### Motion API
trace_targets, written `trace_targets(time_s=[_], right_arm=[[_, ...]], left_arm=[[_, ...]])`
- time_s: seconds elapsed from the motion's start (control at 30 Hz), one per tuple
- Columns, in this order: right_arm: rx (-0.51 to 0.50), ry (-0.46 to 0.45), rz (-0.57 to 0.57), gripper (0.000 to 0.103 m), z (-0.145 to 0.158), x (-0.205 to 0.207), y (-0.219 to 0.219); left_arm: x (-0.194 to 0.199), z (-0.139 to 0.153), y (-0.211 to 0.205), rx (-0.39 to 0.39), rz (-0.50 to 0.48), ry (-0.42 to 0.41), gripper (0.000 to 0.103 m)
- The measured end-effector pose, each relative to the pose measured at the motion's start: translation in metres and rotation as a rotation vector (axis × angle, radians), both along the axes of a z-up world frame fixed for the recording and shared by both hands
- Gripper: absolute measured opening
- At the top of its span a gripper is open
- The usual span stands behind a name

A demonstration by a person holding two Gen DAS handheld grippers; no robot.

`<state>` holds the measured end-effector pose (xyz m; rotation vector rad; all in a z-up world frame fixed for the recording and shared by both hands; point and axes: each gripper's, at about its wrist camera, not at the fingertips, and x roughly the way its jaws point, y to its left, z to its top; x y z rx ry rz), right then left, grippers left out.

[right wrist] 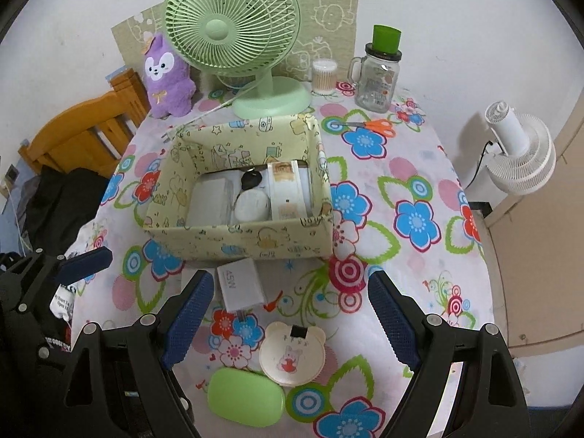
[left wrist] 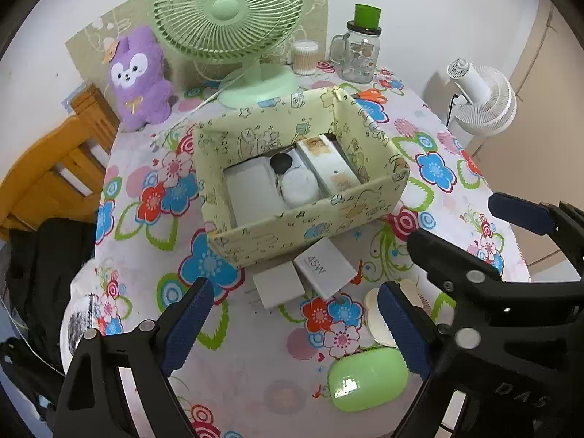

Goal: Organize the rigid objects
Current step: 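Withdraw both tools from the box back toward the two white chargers, then grasp the small white plug charger with the left tool while the right tool grasps the larger labeled charger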

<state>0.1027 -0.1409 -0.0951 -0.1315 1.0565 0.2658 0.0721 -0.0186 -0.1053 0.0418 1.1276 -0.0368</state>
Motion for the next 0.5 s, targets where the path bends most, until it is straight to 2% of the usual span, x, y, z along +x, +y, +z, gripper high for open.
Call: trace_targets(time_s=[0.17,0.33,0.5], right_arm=[[0.004,0.002,0.009,0.089,-0.009,-0.006,-0.002],[0.01,0.016,0.013,0.089,-0.022,-0.01,-0.003],[0.003,0.03,0.01,0.089,-0.036,-0.015,-0.005]], left_arm=[[-0.006,-0.007,0.003,0.046,0.004,-0.001,0.093],[-0.008,-0.025,0.009,0.01,0.026,0.025,0.093],[-0.012,-0.041,0.011,-0.021,0.002,0.038,0.093]])
